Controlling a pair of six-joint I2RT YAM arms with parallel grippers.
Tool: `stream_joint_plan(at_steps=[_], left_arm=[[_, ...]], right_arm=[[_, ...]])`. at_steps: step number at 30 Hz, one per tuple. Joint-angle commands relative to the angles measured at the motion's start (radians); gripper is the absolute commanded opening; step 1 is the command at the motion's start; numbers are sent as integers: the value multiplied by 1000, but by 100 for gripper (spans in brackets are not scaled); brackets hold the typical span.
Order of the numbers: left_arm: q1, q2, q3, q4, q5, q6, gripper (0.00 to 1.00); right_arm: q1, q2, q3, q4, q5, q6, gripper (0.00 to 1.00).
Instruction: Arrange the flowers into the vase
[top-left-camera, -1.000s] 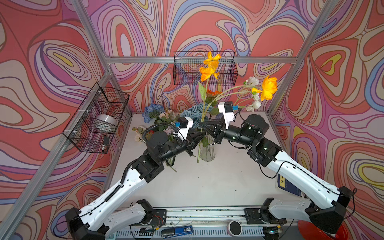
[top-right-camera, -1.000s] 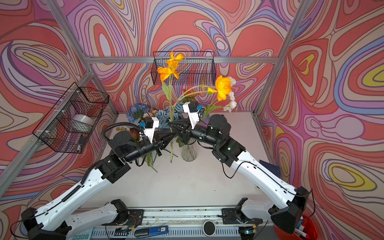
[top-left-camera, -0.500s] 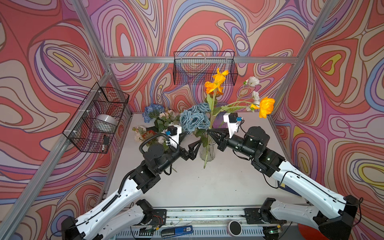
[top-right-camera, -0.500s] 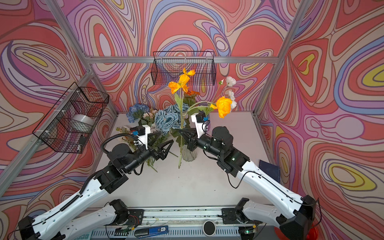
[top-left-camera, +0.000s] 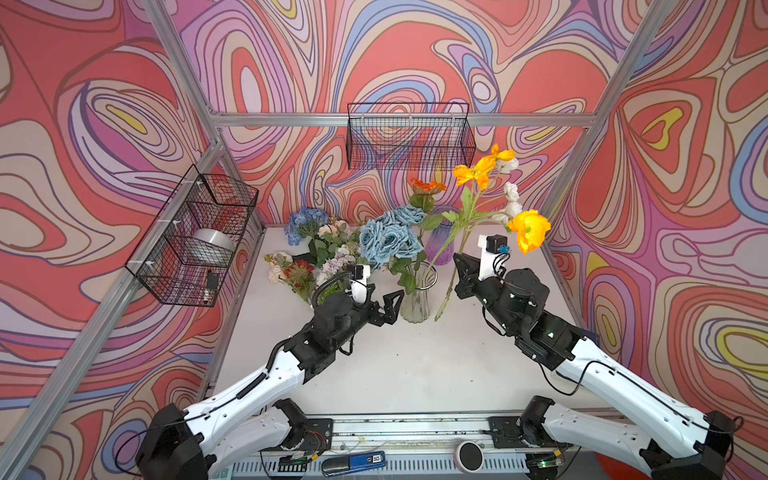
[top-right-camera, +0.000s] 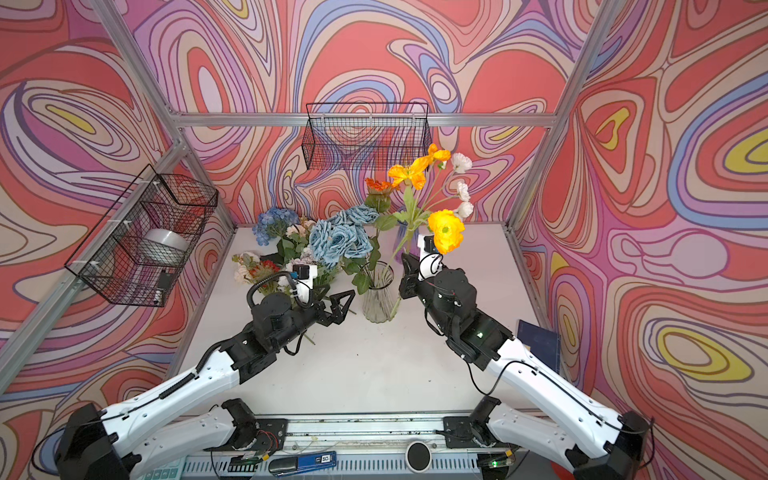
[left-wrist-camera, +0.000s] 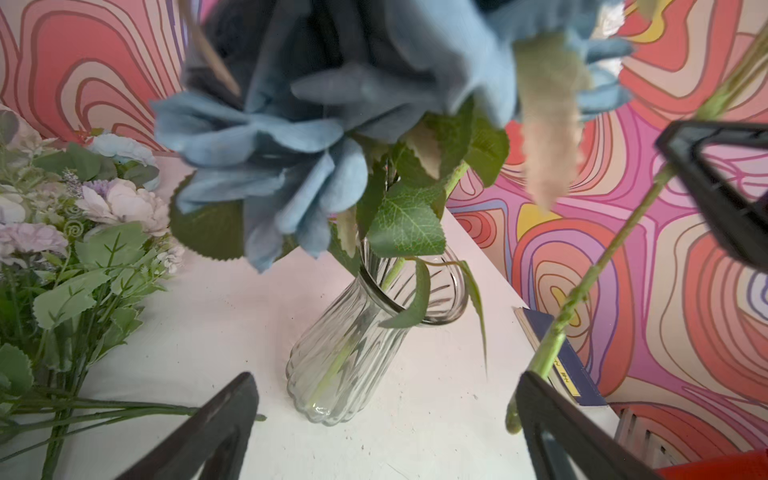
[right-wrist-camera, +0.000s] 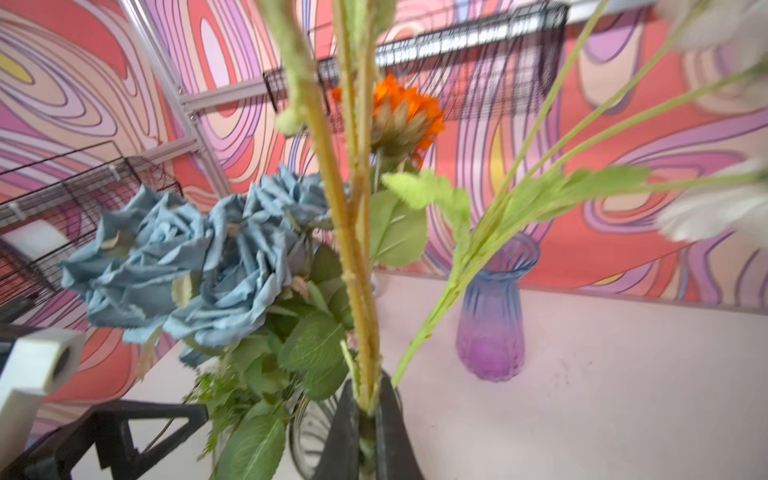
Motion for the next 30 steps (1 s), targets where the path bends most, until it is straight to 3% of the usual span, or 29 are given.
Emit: stream_joint_plan(at_steps=[1, 10, 17, 30], left_arm=[[-5, 74, 66, 130, -9, 32, 100], [0, 212, 155, 191, -148, 88, 100], [15, 238, 174, 184, -165, 69, 100], [30, 230, 158, 176, -172, 67, 100]], right_arm=[[-1, -25, 19, 142, 110, -116, 0], [1, 69, 30, 436, 33, -277, 0], [0, 150, 0, 604, -62, -339, 0], [-1, 190, -161, 711, -73, -252, 0]])
